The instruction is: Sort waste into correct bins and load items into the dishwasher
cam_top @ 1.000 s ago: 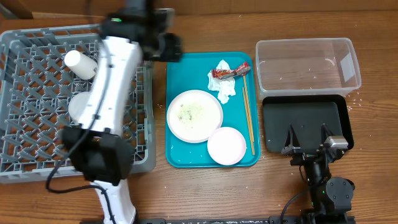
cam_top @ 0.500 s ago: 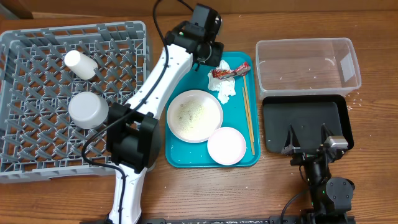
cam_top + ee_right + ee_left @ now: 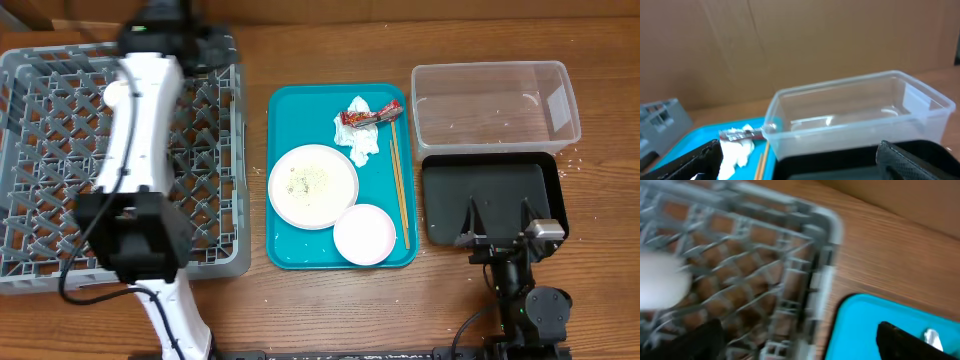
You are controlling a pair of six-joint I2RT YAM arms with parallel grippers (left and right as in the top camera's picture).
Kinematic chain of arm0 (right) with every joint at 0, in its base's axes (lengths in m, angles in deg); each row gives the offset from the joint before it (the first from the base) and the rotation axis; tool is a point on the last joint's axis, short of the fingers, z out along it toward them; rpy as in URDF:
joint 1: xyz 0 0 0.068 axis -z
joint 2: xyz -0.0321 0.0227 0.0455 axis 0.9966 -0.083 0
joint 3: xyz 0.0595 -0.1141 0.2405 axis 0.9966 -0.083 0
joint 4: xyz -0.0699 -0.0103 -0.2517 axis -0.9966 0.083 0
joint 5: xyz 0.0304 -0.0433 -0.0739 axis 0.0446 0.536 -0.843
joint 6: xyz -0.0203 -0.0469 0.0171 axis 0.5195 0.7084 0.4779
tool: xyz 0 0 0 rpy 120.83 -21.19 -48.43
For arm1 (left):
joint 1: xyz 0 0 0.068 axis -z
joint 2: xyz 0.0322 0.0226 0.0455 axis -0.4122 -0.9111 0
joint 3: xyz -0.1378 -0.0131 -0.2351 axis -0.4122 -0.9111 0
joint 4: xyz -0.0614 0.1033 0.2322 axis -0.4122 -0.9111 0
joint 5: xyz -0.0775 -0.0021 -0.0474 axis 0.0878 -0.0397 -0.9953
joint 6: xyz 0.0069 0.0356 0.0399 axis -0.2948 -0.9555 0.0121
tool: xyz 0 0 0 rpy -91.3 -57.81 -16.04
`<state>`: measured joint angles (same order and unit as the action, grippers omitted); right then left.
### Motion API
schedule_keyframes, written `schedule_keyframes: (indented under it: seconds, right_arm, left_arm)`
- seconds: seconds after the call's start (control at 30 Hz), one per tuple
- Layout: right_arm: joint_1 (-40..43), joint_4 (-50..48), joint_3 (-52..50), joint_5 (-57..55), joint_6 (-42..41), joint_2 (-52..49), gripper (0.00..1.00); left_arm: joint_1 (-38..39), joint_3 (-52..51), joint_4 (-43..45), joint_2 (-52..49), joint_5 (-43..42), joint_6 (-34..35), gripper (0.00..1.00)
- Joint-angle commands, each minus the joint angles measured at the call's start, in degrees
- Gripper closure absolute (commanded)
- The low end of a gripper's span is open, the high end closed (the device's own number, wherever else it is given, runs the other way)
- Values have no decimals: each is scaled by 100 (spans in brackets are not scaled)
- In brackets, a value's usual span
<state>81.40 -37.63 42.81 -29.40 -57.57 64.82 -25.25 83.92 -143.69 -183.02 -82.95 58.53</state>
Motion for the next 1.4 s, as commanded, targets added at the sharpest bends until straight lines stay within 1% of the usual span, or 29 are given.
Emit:
schedule_keyframes:
  seconds: [0.0, 0.03, 0.07, 0.27, 0.3, 0.33, 0.4, 0.53, 0.57, 0.6, 0.73, 0.87, 0.97, 1.07, 1.13, 1.17, 1.27, 1.37]
  right_arm:
    - [-26, -264, -59, 42, -201, 68, 0]
    - [-17, -529, -59, -85, -210, 68, 0]
    - [-17, -1349, -59, -52, -238, 68, 0]
    - [-15, -4356, -48, -39, -225, -57, 0]
    - [-17, -4732, 9, -39, -225, -170, 0]
    - [-17, -4907, 96, -37, -223, -284, 0]
    - [-17, -4981, 439, -26, -221, -605, 0]
    - [-17, -4472, 1504, 544, 365, -1593, 0]
    - [-17, -4000, 2170, 844, 573, -2234, 0]
    - [-17, -3685, 2555, 973, 612, -2601, 0]
    - [-28, -2044, 4295, 1539, 614, -4131, 0]
    - [-35, -149, 6155, 2074, 614, -5676, 0]
    - [-146, 1388, 7547, 2153, 658, -6752, 0]
    - [-334, 2546, 8568, 2177, 654, -7580, 0]
    - [-420, 2846, 8924, 2258, 649, -7971, 0]
    - [-439, 2835, 8972, 2402, 647, -8120, 0]
    - [-452, 2822, 8968, 3178, 479, -8437, 0]
    - [-452, 2761, 8968, 3812, 476, -8684, 0]
  left_arm:
    - [-234, 74, -140, 94, -452, 170, 0]
    - [-293, 74, -136, 94, -452, 168, 0]
    - [-396, 74, -118, 94, -433, 168, 0]
    - [-483, 74, 72, 94, -337, 164, 0]
    - [-483, 74, 122, 94, -273, 166, 0]
    - [-483, 74, 166, 94, -192, 166, 0]
    - [-481, 74, 190, 94, -175, 166, 0]
    - [-470, 74, 186, 94, -173, 166, 0]
    - [-468, 74, 186, 94, -173, 166, 0]
    - [-470, 74, 186, 94, -175, 166, 0]
    - [-470, 74, 186, 94, -173, 166, 0]
    - [-470, 74, 186, 94, -173, 166, 0]
    - [-470, 74, 186, 94, -173, 166, 0]
    - [-459, 74, 186, 94, -175, 166, 0]
    - [-461, 74, 184, 94, -173, 166, 0]
    - [-459, 74, 186, 94, -173, 166, 0]
    - [-459, 74, 186, 94, -173, 166, 0]
    - [-459, 74, 186, 94, -173, 166, 0]
